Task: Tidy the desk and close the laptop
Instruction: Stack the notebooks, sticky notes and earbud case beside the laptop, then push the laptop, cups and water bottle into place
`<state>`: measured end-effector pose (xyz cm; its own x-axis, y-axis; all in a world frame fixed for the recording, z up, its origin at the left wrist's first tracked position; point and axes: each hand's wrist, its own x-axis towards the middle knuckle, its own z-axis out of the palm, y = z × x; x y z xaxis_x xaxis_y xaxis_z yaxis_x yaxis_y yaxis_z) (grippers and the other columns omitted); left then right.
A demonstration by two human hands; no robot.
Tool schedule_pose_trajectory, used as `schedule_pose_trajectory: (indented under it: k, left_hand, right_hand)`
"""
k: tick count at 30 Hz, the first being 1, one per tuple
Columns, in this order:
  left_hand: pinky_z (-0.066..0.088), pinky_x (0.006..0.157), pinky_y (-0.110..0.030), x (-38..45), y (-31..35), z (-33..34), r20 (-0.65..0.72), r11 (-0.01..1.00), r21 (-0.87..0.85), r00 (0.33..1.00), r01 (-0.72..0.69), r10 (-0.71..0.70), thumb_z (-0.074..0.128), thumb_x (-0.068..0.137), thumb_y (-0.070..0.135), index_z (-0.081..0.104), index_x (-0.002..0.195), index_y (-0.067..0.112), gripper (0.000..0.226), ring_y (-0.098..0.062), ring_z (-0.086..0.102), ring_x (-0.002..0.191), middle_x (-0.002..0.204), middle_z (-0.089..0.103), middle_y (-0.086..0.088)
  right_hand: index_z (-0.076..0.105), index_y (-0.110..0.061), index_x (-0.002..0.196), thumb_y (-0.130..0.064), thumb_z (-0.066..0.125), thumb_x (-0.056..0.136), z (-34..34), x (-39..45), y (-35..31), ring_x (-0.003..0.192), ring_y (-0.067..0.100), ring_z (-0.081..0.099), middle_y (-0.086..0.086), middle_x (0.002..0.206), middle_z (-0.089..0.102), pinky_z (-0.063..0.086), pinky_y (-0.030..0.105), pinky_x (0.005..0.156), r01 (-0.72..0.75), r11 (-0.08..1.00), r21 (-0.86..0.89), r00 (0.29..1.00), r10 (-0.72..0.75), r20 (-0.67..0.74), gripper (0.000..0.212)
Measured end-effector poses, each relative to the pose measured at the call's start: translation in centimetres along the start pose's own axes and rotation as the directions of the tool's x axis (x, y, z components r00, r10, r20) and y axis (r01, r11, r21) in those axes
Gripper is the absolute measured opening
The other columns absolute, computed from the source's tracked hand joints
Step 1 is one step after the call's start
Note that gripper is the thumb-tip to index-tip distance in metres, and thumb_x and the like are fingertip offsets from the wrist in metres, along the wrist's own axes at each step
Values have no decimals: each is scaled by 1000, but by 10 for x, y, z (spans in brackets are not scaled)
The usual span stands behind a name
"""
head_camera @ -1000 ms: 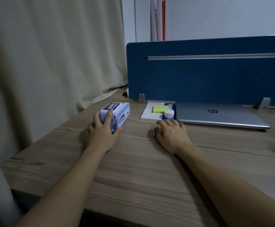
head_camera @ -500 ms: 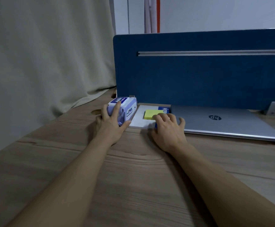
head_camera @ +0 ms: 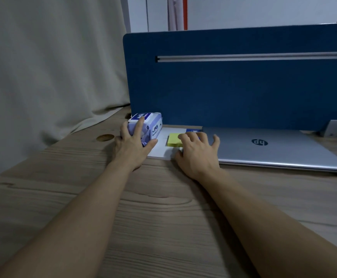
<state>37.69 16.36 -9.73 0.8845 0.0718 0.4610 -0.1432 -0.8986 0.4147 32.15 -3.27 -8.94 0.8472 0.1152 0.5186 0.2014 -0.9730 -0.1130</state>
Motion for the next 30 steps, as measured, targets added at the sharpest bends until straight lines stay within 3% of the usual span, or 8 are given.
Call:
schedule_pose_trajectory:
  k: [5, 9, 19, 30]
  left_hand:
    - [33, 108, -57, -27, 12, -14, -40, 992, 113, 997, -61, 66, 49, 91, 58, 15, 153, 38, 73, -42, 16, 142, 161, -2, -8]
    - [15, 115, -58, -58, 30, -19, -14, 983, 159, 995, -92, 96, 43, 93, 60, 7, 154, 39, 73, -36, -7, 149, 164, -11, -3]
    - [24, 113, -50, -151, 105, -30, 43, 957, 91, 961, -276, 273, 45, 93, 56, 25, 152, 35, 66, -30, 12, 147, 163, 13, -3]
    - [21, 116, -48, -230, 214, -20, 214, 912, -74, 886, -405, 411, 43, 90, 60, 23, 151, 37, 67, -24, 12, 147, 163, 14, 2]
  right_hand:
    - [50, -22, 119, -36, 41, 91, -16, -17, 8, 128, 26, 37, 0, 130, 52, 11, 64, 109, -18, 1000, 20, 1000, 18, 23, 33]
    - [49, -25, 123, -39, 43, 90, -31, -41, 20, 130, 25, 36, -1, 134, 50, 12, 63, 109, -34, 998, 57, 998, 32, 49, 36]
    - [50, -24, 120, -43, 38, 91, -93, -133, 72, 121, 27, 45, 1, 127, 56, 24, 55, 107, -87, 994, -67, 996, 88, 12, 37]
    - [50, -24, 119, -42, 40, 89, -163, -234, 146, 116, 27, 48, 2, 125, 55, 34, 49, 93, -247, 955, -166, 968, 251, 7, 36]
